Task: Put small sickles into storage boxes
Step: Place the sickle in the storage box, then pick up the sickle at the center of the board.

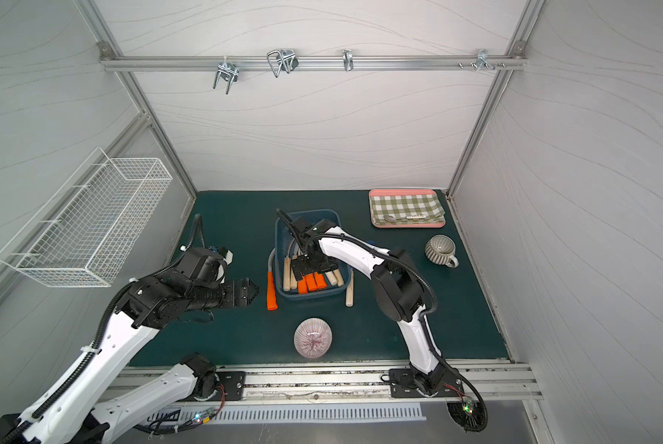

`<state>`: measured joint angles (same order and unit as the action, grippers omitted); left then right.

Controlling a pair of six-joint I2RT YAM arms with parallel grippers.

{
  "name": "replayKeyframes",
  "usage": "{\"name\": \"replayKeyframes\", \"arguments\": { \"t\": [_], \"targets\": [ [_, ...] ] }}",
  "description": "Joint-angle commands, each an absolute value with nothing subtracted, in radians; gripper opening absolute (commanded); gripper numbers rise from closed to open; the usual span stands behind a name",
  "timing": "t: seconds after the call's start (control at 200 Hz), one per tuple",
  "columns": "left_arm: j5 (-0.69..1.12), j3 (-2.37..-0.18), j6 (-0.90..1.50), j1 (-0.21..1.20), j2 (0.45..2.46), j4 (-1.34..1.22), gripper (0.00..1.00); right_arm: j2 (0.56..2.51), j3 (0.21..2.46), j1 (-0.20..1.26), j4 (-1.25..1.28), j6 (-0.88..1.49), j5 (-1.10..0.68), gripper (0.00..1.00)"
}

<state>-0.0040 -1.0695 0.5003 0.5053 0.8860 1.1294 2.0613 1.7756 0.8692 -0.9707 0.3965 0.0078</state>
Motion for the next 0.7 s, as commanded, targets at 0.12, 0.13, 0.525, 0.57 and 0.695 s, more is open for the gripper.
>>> {"name": "replayKeyframes", "arguments": {
  "t": [0.12, 0.13, 0.525, 0.57, 0.695],
  "targets": [
    [0.027, -1.109, 0.506, 0.561, 0.931, 1.041, 0.99, 1.9, 1.676, 0.857, -1.005, 0.443, 0.047, 0.99],
    [0.024, -1.109, 0.506, 0.565, 0.934, 1.039, 0.99, 1.894, 1.67, 0.855, -1.004, 0.444, 0.047, 0.99],
    [-0.009, -1.115, 0.538, 0.693, 1.037, 0.933, 0.99, 1.691, 1.427, 0.833, -0.946, 0.501, 0.053, 0.99],
    [-0.012, -1.114, 0.539, 0.703, 1.045, 0.924, 0.99, 1.67, 1.398, 0.833, -0.936, 0.51, 0.054, 0.99],
    [-0.014, -1.111, 0.544, 0.727, 1.072, 0.9, 0.99, 1.604, 1.316, 0.833, -0.896, 0.52, 0.05, 0.99]
  ]
}}
